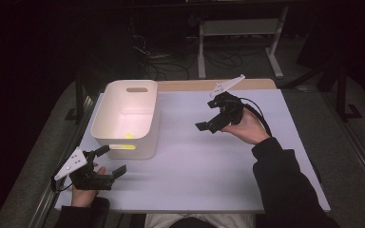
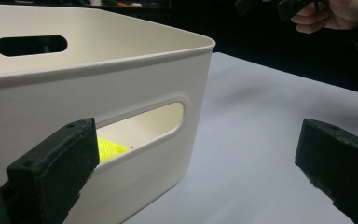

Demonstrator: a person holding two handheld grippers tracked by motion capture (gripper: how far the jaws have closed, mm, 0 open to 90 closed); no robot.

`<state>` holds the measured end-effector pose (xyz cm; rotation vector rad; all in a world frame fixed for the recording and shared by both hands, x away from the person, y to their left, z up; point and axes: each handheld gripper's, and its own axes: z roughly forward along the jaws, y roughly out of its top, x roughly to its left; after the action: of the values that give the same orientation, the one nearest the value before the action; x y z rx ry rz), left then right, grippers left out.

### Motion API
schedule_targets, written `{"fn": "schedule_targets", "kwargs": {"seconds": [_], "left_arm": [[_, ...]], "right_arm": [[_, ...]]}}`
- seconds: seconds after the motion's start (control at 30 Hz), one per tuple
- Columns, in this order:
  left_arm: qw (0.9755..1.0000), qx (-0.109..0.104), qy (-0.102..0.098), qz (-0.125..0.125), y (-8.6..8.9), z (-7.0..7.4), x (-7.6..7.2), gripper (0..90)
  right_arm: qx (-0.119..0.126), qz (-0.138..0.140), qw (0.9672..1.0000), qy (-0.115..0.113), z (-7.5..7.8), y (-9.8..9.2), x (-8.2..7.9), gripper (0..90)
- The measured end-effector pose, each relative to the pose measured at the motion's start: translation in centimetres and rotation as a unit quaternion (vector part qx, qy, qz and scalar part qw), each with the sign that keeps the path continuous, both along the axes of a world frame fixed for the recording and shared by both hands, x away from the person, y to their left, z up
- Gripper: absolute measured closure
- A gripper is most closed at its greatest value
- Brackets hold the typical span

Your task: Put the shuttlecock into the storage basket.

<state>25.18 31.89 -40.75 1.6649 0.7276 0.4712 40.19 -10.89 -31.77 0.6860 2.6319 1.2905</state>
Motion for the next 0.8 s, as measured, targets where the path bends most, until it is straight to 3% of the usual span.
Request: {"fn": "schedule_targets", "kwargs": {"seconds": [0.8], "left_arm": [[1.0,-0.001,0.001,0.001,0.0,0.0,0.0,0.0]], "right_arm": [[0.017,-0.027,0.9995,0.001,-2.5,-3.3,-1.6,0.0]]}}
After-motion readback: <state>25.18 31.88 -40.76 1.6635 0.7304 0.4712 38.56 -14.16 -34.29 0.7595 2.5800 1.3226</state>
